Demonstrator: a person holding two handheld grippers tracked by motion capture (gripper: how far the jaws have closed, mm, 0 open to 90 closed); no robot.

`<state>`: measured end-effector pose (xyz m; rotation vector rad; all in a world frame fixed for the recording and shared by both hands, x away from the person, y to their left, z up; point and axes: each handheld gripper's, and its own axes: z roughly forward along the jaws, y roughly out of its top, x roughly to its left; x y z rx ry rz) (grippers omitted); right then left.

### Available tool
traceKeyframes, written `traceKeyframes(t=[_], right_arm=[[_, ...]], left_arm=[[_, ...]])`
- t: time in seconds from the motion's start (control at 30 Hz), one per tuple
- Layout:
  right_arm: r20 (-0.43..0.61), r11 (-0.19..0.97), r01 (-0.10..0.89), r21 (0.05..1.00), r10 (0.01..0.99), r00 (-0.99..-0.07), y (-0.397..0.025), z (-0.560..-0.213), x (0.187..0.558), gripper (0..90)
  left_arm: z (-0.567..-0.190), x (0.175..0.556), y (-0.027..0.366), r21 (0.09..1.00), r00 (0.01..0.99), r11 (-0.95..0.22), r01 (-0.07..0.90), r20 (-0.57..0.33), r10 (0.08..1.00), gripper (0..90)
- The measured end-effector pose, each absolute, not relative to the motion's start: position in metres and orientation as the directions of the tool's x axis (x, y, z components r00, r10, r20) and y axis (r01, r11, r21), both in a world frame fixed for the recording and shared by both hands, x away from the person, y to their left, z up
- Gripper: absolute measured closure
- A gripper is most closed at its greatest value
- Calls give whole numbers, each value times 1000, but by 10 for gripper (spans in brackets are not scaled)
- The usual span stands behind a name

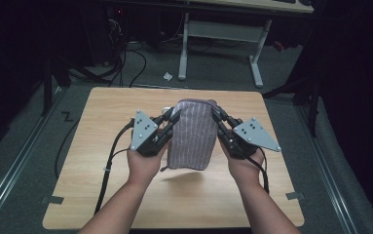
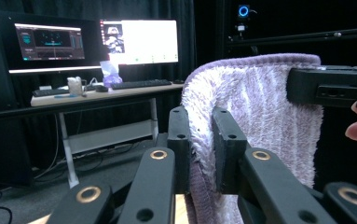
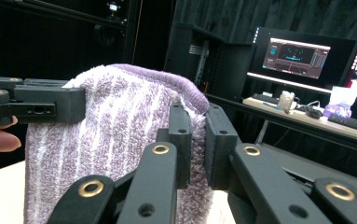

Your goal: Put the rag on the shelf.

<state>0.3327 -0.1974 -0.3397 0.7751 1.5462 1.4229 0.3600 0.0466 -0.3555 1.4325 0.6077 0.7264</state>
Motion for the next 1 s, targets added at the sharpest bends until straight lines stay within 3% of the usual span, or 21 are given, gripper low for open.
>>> traceKeyframes(t=[0.63,1.0], right_arm=[[-166,144,-85,986,900,-403,-185,-331,398,835],[-171,163,-54,985,899,-404,-185,-328,438,835]], left_arm=[[-346,421,49,995,596,-38,-88,83,798,794],[-346,463,47,999,591,-22,-45,45,805,793]])
